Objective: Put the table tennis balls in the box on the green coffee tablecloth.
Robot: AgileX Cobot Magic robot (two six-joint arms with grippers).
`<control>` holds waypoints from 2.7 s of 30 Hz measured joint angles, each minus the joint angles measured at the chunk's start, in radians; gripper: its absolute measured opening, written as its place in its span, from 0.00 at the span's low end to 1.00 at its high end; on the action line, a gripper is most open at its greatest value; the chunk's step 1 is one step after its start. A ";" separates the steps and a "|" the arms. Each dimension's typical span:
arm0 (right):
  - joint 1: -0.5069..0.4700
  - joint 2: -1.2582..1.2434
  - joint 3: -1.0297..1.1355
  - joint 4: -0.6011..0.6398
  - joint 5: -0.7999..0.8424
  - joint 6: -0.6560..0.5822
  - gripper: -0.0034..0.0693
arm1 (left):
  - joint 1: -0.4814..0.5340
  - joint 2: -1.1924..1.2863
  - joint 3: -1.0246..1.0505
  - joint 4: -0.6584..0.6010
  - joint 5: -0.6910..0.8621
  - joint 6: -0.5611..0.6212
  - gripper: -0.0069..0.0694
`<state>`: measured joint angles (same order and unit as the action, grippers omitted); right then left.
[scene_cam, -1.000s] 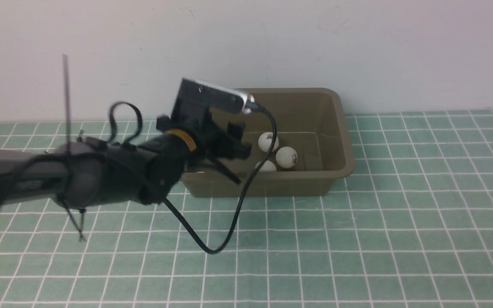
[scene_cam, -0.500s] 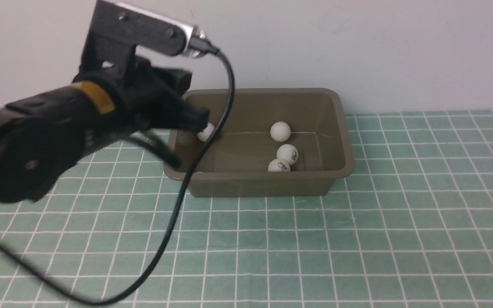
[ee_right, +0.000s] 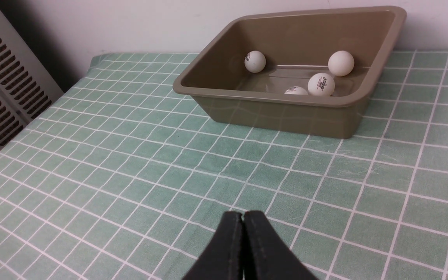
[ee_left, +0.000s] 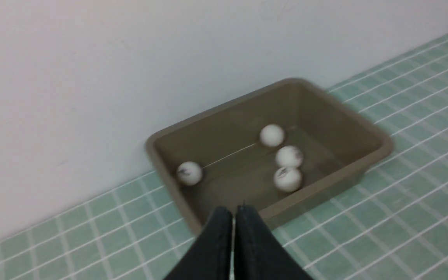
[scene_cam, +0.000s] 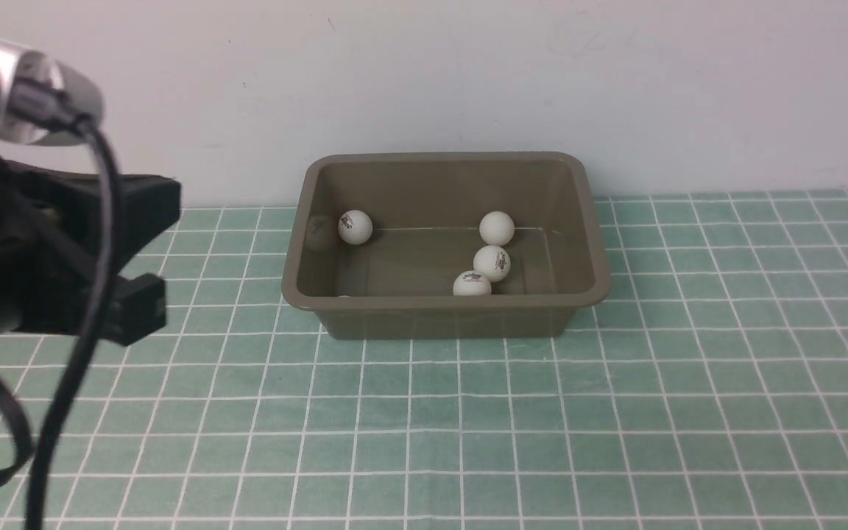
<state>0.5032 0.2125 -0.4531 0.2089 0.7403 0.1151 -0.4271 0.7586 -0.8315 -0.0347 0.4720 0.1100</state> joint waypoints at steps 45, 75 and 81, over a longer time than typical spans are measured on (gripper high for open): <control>0.000 0.000 0.000 -0.006 0.005 0.000 0.02 | 0.464 -0.770 0.860 0.086 -0.170 -0.123 0.09; -0.348 -0.221 0.467 -0.296 -0.307 -0.106 0.02 | 0.464 -0.770 0.860 0.086 -0.171 -0.123 0.09; -0.396 -0.225 0.471 -0.298 -0.333 -0.103 0.02 | 0.464 -0.770 0.860 0.086 -0.172 -0.123 0.09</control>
<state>0.1072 -0.0121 0.0175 -0.0895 0.4072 0.0125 0.0368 -0.0110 0.0283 0.0512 0.3001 -0.0134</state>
